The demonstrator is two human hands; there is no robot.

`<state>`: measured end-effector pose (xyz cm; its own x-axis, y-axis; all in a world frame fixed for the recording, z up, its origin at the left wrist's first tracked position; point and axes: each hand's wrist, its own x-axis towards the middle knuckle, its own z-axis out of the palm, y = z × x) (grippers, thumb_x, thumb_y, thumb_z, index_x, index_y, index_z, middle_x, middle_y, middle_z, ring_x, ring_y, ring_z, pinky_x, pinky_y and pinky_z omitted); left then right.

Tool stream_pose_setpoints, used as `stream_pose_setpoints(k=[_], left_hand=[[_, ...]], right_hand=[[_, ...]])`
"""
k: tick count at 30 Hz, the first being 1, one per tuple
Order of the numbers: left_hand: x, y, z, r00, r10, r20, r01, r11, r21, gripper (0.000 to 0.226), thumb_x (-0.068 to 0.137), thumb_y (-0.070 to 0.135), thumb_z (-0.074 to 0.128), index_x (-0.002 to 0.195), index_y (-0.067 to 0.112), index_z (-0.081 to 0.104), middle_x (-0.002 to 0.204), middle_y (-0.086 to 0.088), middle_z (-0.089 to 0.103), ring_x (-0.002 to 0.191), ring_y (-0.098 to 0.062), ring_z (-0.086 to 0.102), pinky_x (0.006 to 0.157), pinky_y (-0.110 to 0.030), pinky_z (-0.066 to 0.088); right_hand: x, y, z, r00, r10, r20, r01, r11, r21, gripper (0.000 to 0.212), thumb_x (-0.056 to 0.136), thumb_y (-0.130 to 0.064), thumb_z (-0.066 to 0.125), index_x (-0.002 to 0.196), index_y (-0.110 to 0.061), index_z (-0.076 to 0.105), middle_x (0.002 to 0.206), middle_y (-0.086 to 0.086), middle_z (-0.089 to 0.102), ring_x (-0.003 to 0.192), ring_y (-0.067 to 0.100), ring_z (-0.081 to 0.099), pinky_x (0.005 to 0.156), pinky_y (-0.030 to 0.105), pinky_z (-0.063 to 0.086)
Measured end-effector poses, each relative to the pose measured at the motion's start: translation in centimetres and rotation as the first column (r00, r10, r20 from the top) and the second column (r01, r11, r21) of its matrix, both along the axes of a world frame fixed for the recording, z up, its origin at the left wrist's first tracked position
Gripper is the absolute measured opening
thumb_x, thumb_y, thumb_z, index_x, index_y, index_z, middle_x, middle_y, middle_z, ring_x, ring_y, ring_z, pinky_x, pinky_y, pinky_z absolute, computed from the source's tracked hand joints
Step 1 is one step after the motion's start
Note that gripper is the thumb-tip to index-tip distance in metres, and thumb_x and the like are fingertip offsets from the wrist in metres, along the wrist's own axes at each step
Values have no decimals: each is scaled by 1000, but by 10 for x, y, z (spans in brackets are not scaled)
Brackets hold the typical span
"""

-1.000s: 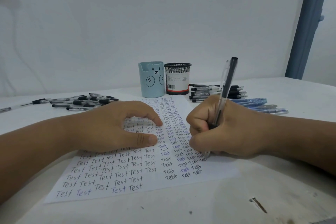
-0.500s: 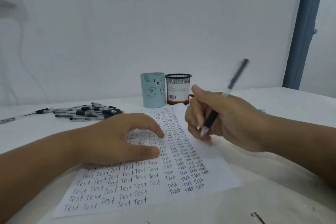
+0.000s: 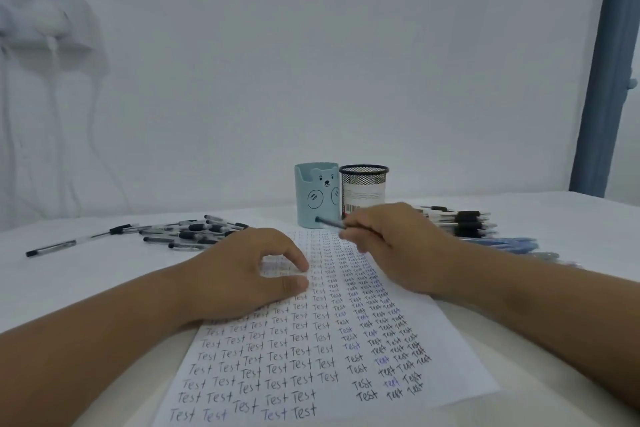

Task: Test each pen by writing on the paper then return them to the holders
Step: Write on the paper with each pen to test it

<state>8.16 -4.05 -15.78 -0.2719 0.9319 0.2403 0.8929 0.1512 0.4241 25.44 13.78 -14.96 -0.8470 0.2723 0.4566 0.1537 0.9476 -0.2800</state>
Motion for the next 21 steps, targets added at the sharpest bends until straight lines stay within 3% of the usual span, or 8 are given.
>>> stream_pose_setpoints(k=[4,7,10,13,15,18,21], left_hand=[[-1,3,-2,999,-23,-32,24,1000,7,42,72,72,59,105,48,68,117,37,59,114,18,47,107,-27,41],[-2,4,-2,999,-35,-36,36,999,14,40,74,72,60,105,49,68,117,38,59,115,17,48,107,-29,41],[-3,3,-2,999,-30,-23,31,999,18,39,74,73,61,105,51,68,118,38,60,115,17,49,108,-30,42],[-5,1,-3,999,-28,-29,29,999,19,37,75,72,61,106,53,67,118,38,59,115,17,49,108,-30,41],[-5,2,-2,998,-37,-47,38,999,23,34,77,70,61,105,52,67,117,40,59,115,19,47,107,-27,39],[-5,3,-3,997,-42,-70,45,999,30,35,77,70,59,105,51,67,117,42,58,113,22,45,100,-21,37],[-5,4,-4,997,-43,-70,45,999,29,34,77,71,59,105,53,66,118,44,55,111,24,42,96,-18,36]], right_hand=[[3,7,-4,998,24,60,-29,996,90,30,105,-34,46,83,-20,60,71,-10,57,66,5,51,61,20,37],[4,10,-4,998,39,40,-43,992,121,25,106,-28,47,100,-13,67,85,-4,62,77,10,53,70,26,43],[4,24,2,999,35,-27,-31,991,132,27,104,-16,51,125,-15,67,99,-8,50,85,1,48,77,12,35],[10,50,13,995,-97,-32,101,980,173,32,101,-10,53,131,-15,65,104,-4,51,86,7,49,75,11,33],[20,70,19,976,-198,-85,207,972,110,28,98,-9,59,123,-17,69,99,-5,59,85,10,55,71,11,37],[33,98,24,918,-364,-158,364,931,-33,17,95,-9,65,94,-25,71,89,-8,66,84,11,63,66,11,40],[37,117,21,880,-456,-133,448,890,-81,17,95,-11,65,88,-27,70,94,-4,71,87,13,64,71,16,44]])
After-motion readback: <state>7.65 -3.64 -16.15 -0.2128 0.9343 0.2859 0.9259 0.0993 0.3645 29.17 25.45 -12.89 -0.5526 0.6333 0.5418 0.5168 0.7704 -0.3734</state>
